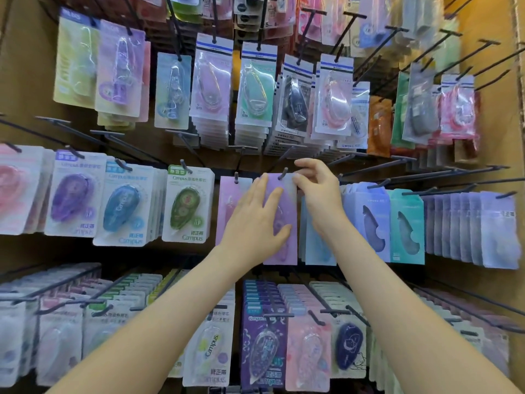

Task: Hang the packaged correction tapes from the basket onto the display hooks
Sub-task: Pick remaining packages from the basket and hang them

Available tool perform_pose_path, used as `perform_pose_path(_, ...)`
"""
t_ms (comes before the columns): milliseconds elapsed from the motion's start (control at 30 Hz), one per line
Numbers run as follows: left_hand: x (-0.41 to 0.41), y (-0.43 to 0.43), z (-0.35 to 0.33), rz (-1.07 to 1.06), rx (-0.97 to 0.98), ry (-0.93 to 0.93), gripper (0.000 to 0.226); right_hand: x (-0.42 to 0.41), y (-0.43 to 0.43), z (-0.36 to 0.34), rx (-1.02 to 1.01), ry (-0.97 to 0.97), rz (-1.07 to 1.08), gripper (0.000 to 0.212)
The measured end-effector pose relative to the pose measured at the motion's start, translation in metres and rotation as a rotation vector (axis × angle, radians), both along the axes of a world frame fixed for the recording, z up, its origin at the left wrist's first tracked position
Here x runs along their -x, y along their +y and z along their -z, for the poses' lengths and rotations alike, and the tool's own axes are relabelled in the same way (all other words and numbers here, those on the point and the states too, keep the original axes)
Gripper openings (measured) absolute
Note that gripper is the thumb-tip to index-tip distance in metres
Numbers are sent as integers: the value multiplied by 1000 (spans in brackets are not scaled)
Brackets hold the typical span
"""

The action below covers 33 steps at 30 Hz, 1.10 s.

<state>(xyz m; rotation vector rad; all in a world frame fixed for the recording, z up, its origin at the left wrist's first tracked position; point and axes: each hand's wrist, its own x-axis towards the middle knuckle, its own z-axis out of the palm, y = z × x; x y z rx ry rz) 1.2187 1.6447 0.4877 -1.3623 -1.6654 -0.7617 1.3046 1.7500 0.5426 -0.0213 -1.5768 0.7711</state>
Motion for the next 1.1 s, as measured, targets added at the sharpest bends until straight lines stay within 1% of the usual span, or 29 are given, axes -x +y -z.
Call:
perform_pose_path(133,-3,1,-2,-44,24,9,73,-4,1,-1,-61,-20,47,27)
perform_pose_path(233,-3,1,-1,-70,38,9,73,-5,-2,9,-211,-115,180,28)
perform_pose_path(300,-2,1,0,-61,24,-1,74,-4,-4,22,-296,-152,296,37)
perform_pose_path(400,-3,-12,14,-7,-66,-25,79,-8,-20,56,-358,-172,437,56)
perform_pose_path(467,-3,-32,35,26,-123,-16,78,-15,-42,83,-424,-130,475,59)
perform_pose_path(567,1,-85,88,24,-139,-36,77,-17,-85,121,-497,-154,399,60)
perform_pose_path(633,12,-133,131,-32,-111,-44,77,-7,-120,145,-535,-196,345,59)
perform_pose_path(700,27,-186,173,-122,-85,-100,78,15,-163,173,-581,-250,257,58)
perform_pose_path(800,56,-268,228,-246,-44,-248,76,66,-241,222,-639,-407,49,58)
perform_pose_path(933,101,-383,304,-408,-1,-450,76,144,-352,295,-658,-528,-149,55)
perform_pose_path(1000,122,-443,351,-504,26,-561,77,182,-405,340,-650,-605,-253,54)
perform_pose_path(1100,143,-532,432,-652,117,-723,71,229,-476,420,-661,-762,-391,53)
